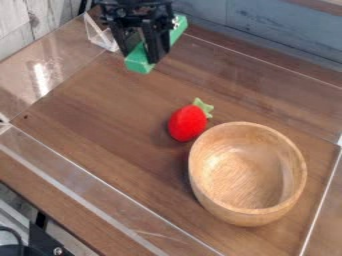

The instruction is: Put the green block in the brown bowl

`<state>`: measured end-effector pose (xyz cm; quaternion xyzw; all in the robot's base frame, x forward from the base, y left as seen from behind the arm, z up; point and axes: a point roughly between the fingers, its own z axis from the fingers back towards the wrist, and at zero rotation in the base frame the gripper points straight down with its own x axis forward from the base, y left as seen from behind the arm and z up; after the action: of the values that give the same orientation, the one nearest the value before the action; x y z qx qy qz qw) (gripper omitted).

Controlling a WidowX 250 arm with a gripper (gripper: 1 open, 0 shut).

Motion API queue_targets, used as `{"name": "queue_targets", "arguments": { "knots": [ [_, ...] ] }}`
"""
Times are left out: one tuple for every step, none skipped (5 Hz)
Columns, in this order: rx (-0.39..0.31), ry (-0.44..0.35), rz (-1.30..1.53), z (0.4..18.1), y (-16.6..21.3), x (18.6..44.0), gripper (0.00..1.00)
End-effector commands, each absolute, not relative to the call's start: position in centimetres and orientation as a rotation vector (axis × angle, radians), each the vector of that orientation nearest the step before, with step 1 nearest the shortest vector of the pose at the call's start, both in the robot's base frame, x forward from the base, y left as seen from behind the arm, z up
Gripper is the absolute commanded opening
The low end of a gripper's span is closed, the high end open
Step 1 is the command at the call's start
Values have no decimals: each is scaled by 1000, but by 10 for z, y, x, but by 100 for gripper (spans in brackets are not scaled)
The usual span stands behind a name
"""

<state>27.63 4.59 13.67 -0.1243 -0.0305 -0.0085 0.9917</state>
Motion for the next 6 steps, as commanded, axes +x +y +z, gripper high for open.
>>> {"name": "queue_targets", "arguments": {
  "knots": [
    [-242,-92,-129,143,34,274,0],
    [-254,-79,-211,131,28,274,0],
    [-257,-90,-150,125,33,282,0],
    [-257,-102,-88,119,42,293,0],
    [-253,-111,-64,120,61,302,0],
    [-251,-114,-98,121,20,288,0]
  ]
}}
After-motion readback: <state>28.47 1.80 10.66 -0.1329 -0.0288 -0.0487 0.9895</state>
